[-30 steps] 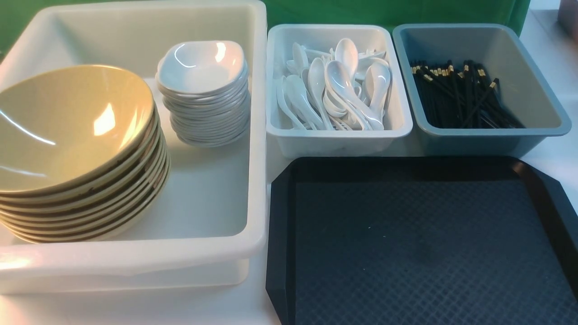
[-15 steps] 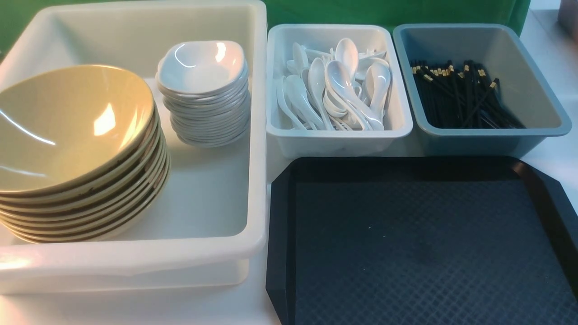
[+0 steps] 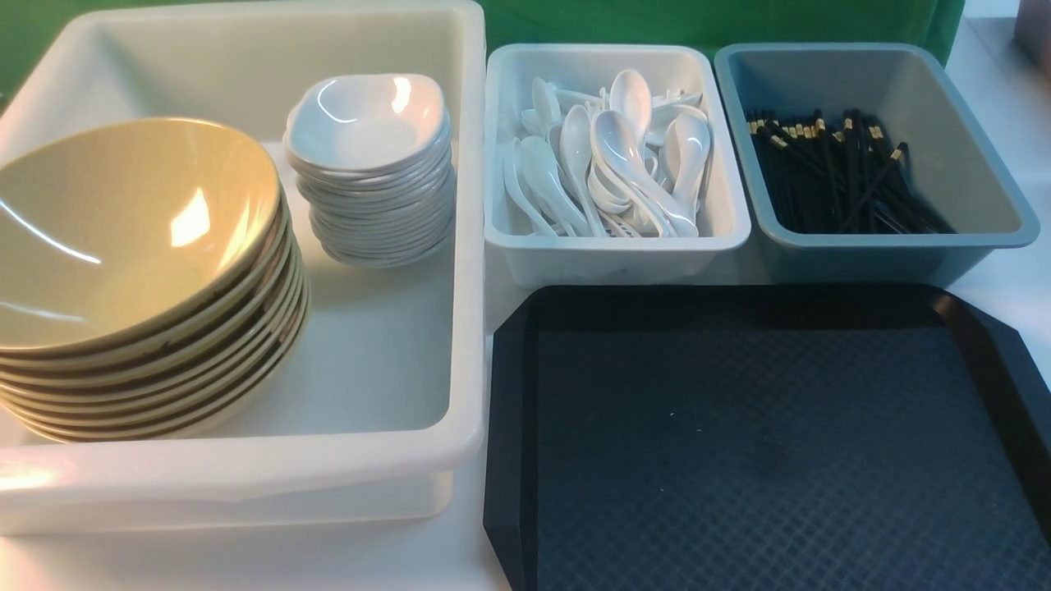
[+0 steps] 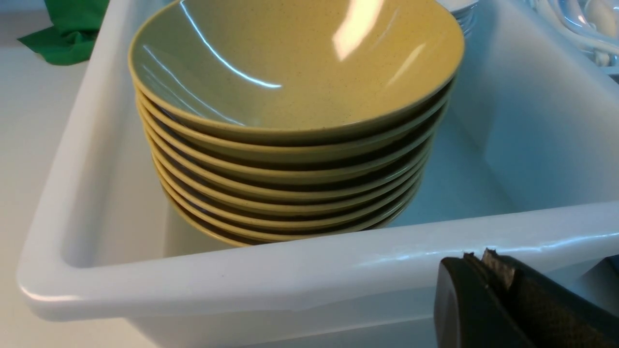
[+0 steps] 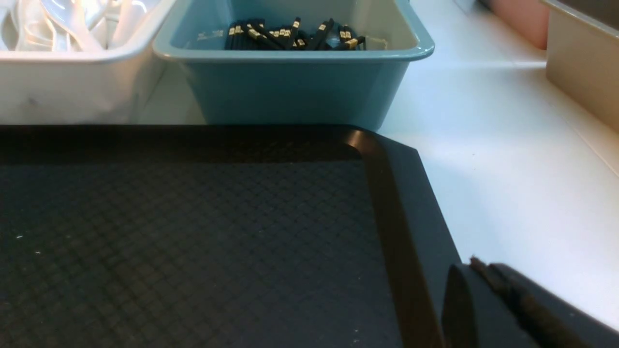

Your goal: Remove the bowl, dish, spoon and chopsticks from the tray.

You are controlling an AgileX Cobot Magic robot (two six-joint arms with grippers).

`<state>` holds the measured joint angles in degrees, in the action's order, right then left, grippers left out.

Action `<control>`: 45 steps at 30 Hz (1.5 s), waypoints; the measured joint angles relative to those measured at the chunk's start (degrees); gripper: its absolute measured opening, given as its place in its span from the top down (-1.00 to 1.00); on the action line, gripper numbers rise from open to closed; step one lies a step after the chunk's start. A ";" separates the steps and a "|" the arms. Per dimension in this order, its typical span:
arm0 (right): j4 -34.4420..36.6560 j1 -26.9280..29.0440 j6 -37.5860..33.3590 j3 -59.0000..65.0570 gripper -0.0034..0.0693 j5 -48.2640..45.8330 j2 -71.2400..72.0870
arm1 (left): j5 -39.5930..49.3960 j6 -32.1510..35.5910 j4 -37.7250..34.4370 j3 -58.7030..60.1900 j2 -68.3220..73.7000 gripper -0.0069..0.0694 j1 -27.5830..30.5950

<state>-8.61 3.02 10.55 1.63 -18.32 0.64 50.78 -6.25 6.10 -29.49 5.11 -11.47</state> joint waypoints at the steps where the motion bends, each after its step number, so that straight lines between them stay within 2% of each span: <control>1: 0.00 0.00 0.00 0.00 0.80 0.00 0.00 | 0.00 0.00 0.00 0.00 0.00 0.85 0.00; 10: 0.00 0.00 0.00 0.00 0.78 0.00 0.00 | -3.11 0.00 -2.53 2.90 0.00 0.85 0.00; 12: 0.00 0.00 0.00 0.00 0.78 0.00 0.00 | -9.49 0.00 -4.55 6.53 0.00 0.85 0.41; 16: 0.00 0.06 0.00 0.00 0.78 0.00 0.00 | -29.96 0.00 -6.10 16.99 0.00 0.85 4.90; 18: 0.00 0.06 0.00 0.00 0.78 0.00 0.00 | -34.72 0.00 -6.10 19.76 0.00 0.85 6.07; 19: 0.00 0.06 0.00 0.00 0.78 0.00 0.00 | -40.50 0.00 -6.10 23.44 0.00 0.85 8.31; 22: 0.00 0.06 0.00 0.00 0.78 0.00 0.00 | -47.70 0.00 -5.44 29.78 -1.07 0.85 13.09; 25: 0.00 0.06 0.02 0.00 0.78 0.00 0.00 | -47.59 0.15 -5.30 30.94 -3.20 0.85 15.29; 27: 0.00 0.06 0.02 0.00 0.78 0.00 0.00 | -44.46 2.24 -5.23 30.94 -5.35 0.85 15.65; 35: 0.00 0.06 0.02 0.00 0.77 0.00 0.06 | -33.39 6.25 -5.13 30.94 -5.73 0.85 13.35; 41: 0.00 0.06 0.02 0.00 0.75 0.00 0.06 | -33.20 6.25 -5.01 30.94 -5.79 0.85 12.62; 45: 0.00 0.06 0.02 0.00 0.75 0.00 0.06 | -33.14 6.25 -5.01 30.94 -5.79 0.85 14.66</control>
<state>-8.61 3.08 10.57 1.63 -18.32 0.69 17.63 0.00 1.09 1.45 -0.68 3.20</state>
